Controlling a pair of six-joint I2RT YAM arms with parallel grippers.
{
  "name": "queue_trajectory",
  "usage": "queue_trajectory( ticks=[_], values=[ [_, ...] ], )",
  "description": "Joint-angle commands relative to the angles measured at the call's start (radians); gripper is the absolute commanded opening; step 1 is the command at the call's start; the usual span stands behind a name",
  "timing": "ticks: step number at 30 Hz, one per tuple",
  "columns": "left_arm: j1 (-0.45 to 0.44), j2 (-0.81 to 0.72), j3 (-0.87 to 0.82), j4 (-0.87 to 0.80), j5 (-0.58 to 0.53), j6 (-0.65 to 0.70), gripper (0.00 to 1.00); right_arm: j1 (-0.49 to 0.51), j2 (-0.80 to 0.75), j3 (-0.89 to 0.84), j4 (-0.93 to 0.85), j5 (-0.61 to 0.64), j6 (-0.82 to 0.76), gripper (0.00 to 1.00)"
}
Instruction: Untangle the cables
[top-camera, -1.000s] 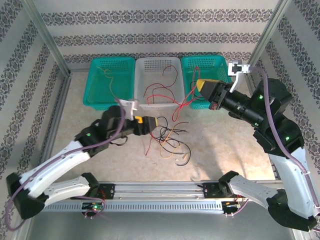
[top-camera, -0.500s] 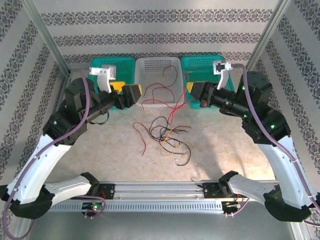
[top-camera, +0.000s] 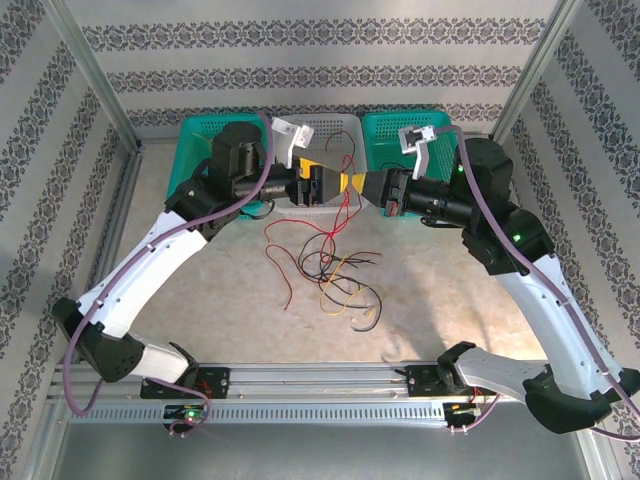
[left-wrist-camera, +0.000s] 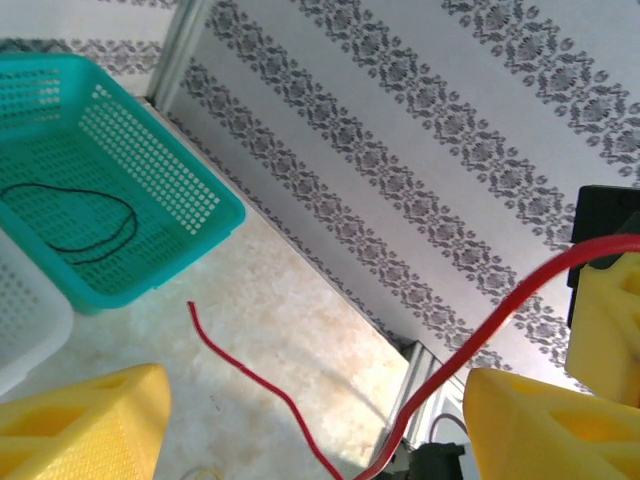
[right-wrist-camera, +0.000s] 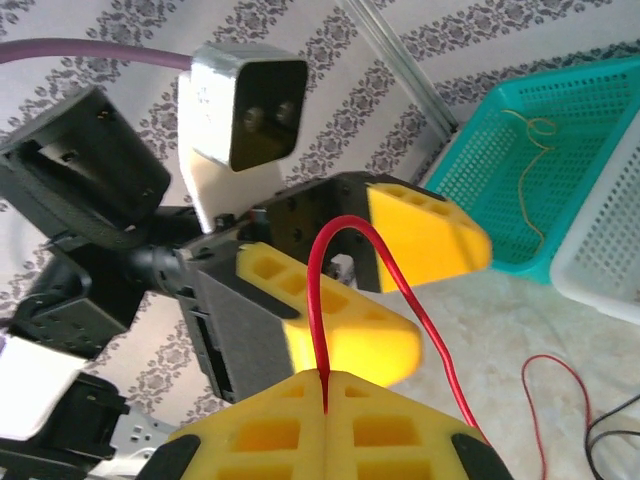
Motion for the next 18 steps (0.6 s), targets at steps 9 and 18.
queue_trajectory(
  ticks=[9,18],
  values=[
    [-0.011,-0.008,-0.043,0.214,0.082,-0.074,0.48,0.038,-0.024,-0.059,0.095,-0.029,0.069,0.02],
    [-0.009,-0.013,-0.101,0.34,0.022,-0.172,0.07,0.046,-0.053,-0.103,0.08,0.024,0.074,0.07]
  ],
)
